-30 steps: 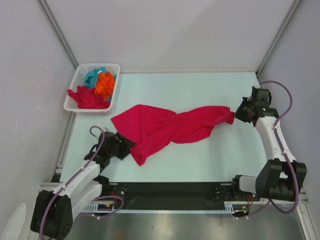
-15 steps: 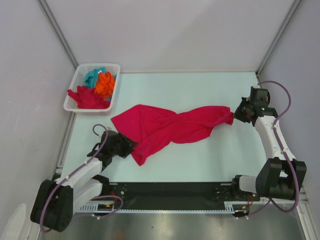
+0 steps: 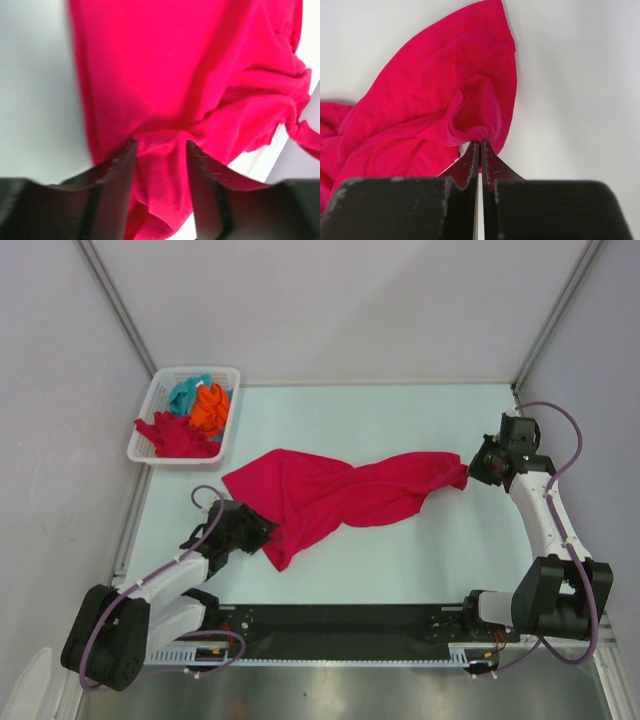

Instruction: Fold and stack the t-shirts

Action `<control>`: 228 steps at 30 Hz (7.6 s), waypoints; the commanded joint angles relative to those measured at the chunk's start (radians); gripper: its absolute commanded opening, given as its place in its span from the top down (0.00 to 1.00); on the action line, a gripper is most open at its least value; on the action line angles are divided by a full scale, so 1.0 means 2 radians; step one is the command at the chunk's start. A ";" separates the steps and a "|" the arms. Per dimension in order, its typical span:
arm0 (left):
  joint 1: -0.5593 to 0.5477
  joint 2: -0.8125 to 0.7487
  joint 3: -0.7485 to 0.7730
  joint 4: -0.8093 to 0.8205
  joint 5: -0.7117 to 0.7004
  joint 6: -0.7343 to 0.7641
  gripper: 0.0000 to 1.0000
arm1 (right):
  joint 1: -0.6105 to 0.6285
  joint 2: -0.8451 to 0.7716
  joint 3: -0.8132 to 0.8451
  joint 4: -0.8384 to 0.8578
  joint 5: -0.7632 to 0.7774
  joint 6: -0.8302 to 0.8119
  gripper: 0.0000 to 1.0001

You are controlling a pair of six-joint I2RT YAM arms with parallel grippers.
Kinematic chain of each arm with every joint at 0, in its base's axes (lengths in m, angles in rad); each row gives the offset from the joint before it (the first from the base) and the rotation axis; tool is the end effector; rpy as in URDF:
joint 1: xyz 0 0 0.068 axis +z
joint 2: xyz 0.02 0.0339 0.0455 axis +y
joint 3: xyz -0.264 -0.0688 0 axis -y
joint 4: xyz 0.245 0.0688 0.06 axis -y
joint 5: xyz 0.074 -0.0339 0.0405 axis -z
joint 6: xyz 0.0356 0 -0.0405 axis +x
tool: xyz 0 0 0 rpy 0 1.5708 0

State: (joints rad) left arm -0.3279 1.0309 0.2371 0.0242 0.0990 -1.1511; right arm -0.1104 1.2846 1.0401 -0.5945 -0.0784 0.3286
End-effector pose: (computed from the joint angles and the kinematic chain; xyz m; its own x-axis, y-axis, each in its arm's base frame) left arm 0.1669 -0.0605 0.1312 -0.6225 -0.7481 -0.2298 -0.4436 0.5792 -0.6839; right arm 0.2695 -0.0271 0.2842 -0.6812 0.3992 -0.6136 0.2934 0.9168 0.2708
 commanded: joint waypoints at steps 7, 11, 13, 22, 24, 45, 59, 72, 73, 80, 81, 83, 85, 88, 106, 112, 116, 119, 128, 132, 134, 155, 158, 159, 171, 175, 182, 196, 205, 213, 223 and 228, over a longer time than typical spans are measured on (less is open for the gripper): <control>-0.050 -0.017 0.047 -0.109 -0.112 0.044 0.42 | 0.006 0.002 0.012 0.007 0.006 0.004 1.00; -0.051 -0.018 0.036 -0.097 -0.120 0.042 0.43 | 0.005 0.000 0.011 0.006 0.013 0.001 1.00; -0.052 -0.016 0.029 -0.082 -0.112 0.039 0.44 | 0.006 0.000 0.010 0.006 0.012 0.002 1.00; -0.060 0.026 0.042 -0.014 -0.093 0.037 0.53 | 0.007 0.000 0.009 0.006 0.012 0.003 1.00; -0.067 0.035 0.049 -0.014 -0.093 0.037 0.55 | 0.007 0.000 0.008 0.005 0.014 0.002 1.00; 0.037 -0.001 0.374 0.047 -0.094 0.328 1.00 | -0.094 0.076 0.308 0.063 -0.131 0.015 1.00; 0.039 0.041 0.793 -0.151 -0.090 0.511 1.00 | -0.133 0.099 0.712 0.012 -0.172 -0.002 1.00; 0.039 -0.044 0.786 -0.258 -0.102 0.501 1.00 | -0.133 -0.003 0.657 -0.009 -0.207 0.010 1.00; 0.039 -0.035 0.787 -0.261 -0.102 0.500 1.00 | -0.133 0.003 0.653 -0.026 -0.206 0.009 1.00; 0.041 0.064 0.772 -0.226 -0.101 0.493 1.00 | -0.132 0.036 0.524 0.029 -0.219 0.025 1.00; 0.043 0.090 0.773 -0.214 -0.096 0.490 1.00 | -0.131 0.041 0.512 0.041 -0.218 0.026 1.00; 0.058 0.121 0.782 -0.198 -0.083 0.475 1.00 | -0.127 0.064 0.502 0.067 -0.217 0.025 1.00; 0.073 0.180 0.831 -0.188 -0.064 0.458 1.00 | -0.118 0.102 0.518 0.083 -0.220 0.025 1.00; 0.080 0.277 0.962 -0.201 -0.041 0.450 1.00 | -0.105 0.154 0.593 0.084 -0.219 0.029 1.00; 0.093 0.130 0.658 -0.082 0.013 0.477 1.00 | -0.104 -0.021 0.282 0.227 -0.231 -0.019 1.00; 0.094 -0.044 0.404 -0.066 0.000 0.439 1.00 | -0.111 -0.158 0.102 0.151 -0.221 -0.046 1.00; 0.093 -0.116 0.333 -0.123 -0.018 0.423 1.00 | -0.103 -0.262 -0.038 0.114 -0.228 -0.031 1.00; 0.093 -0.145 0.297 -0.163 -0.012 0.418 1.00 | -0.078 -0.289 -0.077 0.067 -0.185 -0.021 1.00; 0.090 -0.176 0.244 -0.302 0.007 0.389 1.00 | -0.038 -0.362 -0.176 -0.077 -0.211 0.053 1.00; 0.083 -0.203 0.223 -0.300 0.012 0.368 0.99 | -0.034 -0.369 -0.196 -0.102 -0.213 0.077 1.00; 0.082 -0.203 0.223 -0.307 0.006 0.364 0.99 | -0.031 -0.353 -0.196 -0.114 -0.217 0.077 1.00; 0.082 -0.126 0.405 -0.354 -0.003 0.324 0.00 | 0.017 -0.231 0.000 -0.188 -0.159 0.053 0.00; 0.081 -0.079 0.369 -0.258 -0.014 0.287 0.01 | 0.051 -0.192 -0.028 -0.083 -0.106 0.086 0.00; 0.080 -0.067 0.353 -0.214 -0.022 0.280 0.02 | 0.074 -0.176 -0.034 -0.056 -0.079 0.095 0.00; 0.055 0.172 0.347 -0.095 -0.124 0.250 0.08 | 0.145 0.195 0.067 0.171 -0.028 0.108 0.02; 0.052 0.237 0.343 -0.077 -0.108 0.254 0.08 | 0.144 0.254 0.083 0.204 -0.034 0.120 0.02; 0.034 0.315 0.339 -0.063 -0.101 0.248 0.08 | 0.129 0.293 0.060 0.205 -0.014 0.124 0.02; -0.064 0.368 0.330 -0.042 -0.099 0.211 0.09 | 0.030 0.208 -0.054 0.191 0.011 0.105 0.02; -0.132 0.384 0.332 -0.034 -0.096 0.205 0.09 | 0.010 0.129 -0.121 0.164 0.038 0.090 0.01; -0.156 0.402 0.362 -0.040 -0.096 0.213 0.09 | -0.071 0.076 -0.158 0.154 0.023 0.069 0.00; -0.105 0.339 0.392 -0.119 -0.157 0.263 0.03 | 0.031 0.039 -0.071 0.079 0.077 0.043 0.00; -0.040 0.300 0.379 -0.107 -0.148 0.276 0.02 | 0.071 0.037 -0.012 0.092 0.044 0.052 0.00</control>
State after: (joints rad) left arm -0.4969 1.7226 0.9955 -0.1692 -0.1802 -0.6384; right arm -0.0059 1.3853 0.9081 -0.4107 0.0139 0.4435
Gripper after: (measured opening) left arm 0.975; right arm 0.994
